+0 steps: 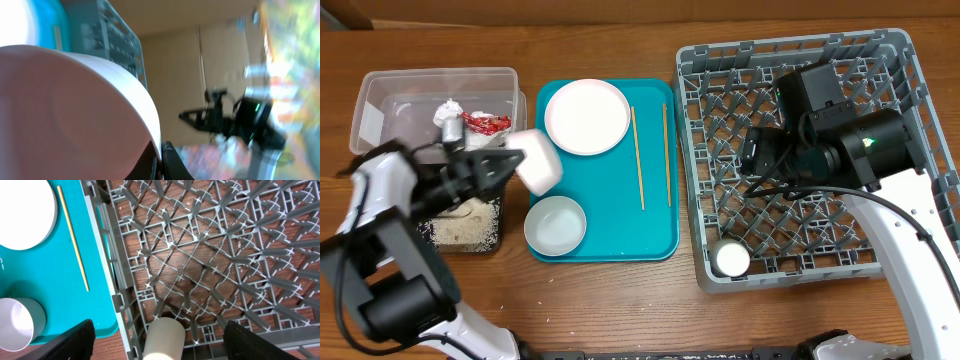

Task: Sort waste into correct bins and load items into the dishwasher
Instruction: 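Carry the empty pink bowl back and set it on the teal tray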

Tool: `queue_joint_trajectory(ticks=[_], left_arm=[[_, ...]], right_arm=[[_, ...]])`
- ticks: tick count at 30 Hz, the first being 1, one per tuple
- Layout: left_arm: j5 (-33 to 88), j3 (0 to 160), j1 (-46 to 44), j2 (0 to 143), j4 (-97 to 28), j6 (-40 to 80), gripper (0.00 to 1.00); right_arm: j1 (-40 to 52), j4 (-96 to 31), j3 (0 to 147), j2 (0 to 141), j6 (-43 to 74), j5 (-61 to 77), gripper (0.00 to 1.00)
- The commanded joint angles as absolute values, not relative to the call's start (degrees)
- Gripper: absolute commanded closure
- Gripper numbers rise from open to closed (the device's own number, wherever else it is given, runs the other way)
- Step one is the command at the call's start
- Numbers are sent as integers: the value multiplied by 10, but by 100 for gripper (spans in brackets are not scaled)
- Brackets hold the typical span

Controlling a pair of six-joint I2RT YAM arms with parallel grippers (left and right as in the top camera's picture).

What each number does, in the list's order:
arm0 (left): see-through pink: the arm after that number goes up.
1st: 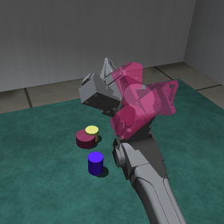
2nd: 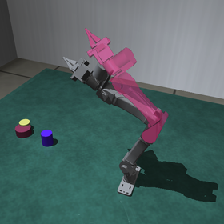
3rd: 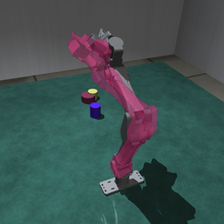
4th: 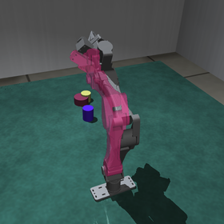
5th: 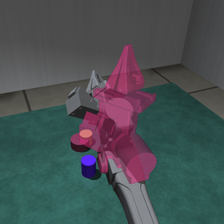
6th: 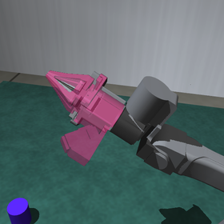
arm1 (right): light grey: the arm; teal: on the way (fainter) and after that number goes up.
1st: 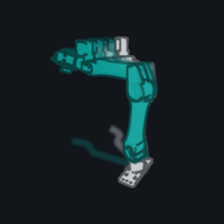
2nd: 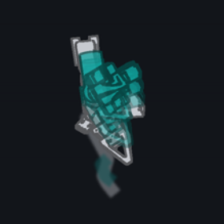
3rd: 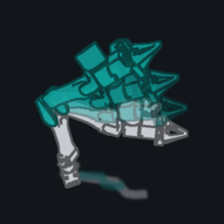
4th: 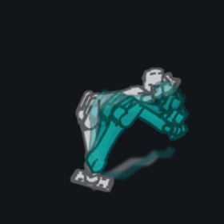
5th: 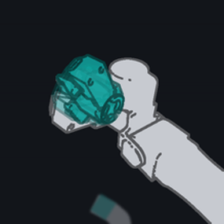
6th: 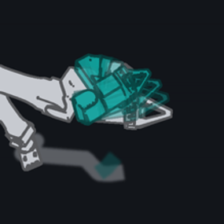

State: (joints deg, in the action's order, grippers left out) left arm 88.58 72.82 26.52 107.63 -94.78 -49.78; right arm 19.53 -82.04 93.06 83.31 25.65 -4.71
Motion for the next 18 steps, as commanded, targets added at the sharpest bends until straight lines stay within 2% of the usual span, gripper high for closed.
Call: queue_joint_trajectory(ticks=[1, 5, 8, 11, 12, 18], left_arm=[[905, 792, 189, 1058, -923, -505, 96], [903, 856, 117, 1058, -844, -423, 96], [857, 894, 69, 1058, -729, -260, 96], [648, 922, 15, 1058, -599, -1, 96], [579, 927, -2, 1058, -583, 41, 96], [267, 938, -120, 1060, -588, 104, 96]], right_arm=[[194, -817, 942, 830, 254, -48, 17], [194, -818, 942, 830, 254, -48, 17], [194, -818, 942, 830, 254, -48, 17], [194, -817, 942, 830, 254, -48, 17], [194, -817, 942, 830, 254, -48, 17], [194, -817, 942, 830, 254, -48, 16]])
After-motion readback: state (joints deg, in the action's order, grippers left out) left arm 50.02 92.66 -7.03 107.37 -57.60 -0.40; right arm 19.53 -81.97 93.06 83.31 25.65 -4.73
